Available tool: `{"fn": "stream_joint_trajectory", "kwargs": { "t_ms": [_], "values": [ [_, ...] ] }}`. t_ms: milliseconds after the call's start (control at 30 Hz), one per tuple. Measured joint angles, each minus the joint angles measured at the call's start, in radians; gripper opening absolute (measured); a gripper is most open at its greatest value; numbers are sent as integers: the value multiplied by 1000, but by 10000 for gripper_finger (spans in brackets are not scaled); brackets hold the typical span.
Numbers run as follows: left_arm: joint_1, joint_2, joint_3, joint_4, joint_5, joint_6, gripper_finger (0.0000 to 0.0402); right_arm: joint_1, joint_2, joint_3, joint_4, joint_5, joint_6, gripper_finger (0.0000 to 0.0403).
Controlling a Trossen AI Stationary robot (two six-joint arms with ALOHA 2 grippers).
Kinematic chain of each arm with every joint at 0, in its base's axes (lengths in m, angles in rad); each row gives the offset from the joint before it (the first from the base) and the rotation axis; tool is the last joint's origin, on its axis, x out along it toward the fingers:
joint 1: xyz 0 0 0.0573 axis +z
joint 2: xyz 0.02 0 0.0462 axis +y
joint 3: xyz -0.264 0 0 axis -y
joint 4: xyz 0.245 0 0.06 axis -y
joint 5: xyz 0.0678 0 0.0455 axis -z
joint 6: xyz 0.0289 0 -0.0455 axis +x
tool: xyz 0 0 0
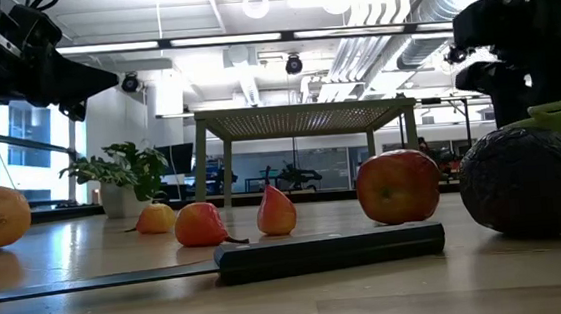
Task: Pick & Place Fruit
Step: Put the strainer bowl on the shelf
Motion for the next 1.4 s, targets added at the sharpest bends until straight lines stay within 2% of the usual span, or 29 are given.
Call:
{"fn": "stream_joint_trajectory", "kwargs": {
  "t_ms": [533,667,1100,1400],
  "values": [
    [0,0,0,-6,1,-4,0,0,94,0,-3,-36,31,147],
    [0,0,0,-9,2,-11,0,-3,93,0,-4,-57,54,125],
    [0,0,2,-17,6,-26,0,-48,91,1,-5,-100,81,13],
    [0,0,2,-18,5,-27,0,-91,91,1,-6,-145,120,7]
  ]
}}
